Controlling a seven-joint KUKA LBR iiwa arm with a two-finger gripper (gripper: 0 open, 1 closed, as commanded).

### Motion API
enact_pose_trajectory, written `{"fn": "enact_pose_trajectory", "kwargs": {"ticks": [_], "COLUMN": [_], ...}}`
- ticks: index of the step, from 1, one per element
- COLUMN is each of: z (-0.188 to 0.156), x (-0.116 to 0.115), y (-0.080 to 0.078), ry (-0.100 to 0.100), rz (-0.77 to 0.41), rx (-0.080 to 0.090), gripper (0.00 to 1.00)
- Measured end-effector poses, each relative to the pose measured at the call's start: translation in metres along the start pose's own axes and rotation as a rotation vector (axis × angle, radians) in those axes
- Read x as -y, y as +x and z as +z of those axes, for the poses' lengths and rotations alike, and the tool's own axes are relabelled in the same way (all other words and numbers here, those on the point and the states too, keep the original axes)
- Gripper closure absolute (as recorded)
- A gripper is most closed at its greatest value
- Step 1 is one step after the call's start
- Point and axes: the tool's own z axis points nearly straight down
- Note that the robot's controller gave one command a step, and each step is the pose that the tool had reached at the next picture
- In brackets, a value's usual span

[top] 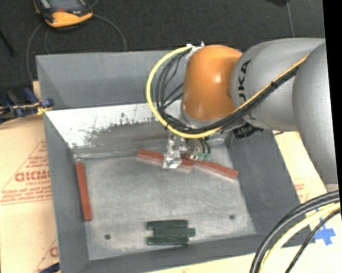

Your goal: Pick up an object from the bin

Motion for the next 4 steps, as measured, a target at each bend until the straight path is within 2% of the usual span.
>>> {"fn": "enact_pose_trajectory", "kwargs": {"ticks": [1, 2, 3, 4], "z": [-0.001, 0.0, 0.061, 0.061], "x": [-0.024, -0.024, 0.004, 0.004], "y": [-0.01, -0.01, 0.005, 0.005], "ry": [-0.001, 0.0, 0.002, 0.002], "rz": [0.074, 0.075, 0.07, 0.07], "rx": [-0.009, -0.01, -0.01, -0.01], "gripper": [0.0, 0.0, 1.0, 1.0]}}
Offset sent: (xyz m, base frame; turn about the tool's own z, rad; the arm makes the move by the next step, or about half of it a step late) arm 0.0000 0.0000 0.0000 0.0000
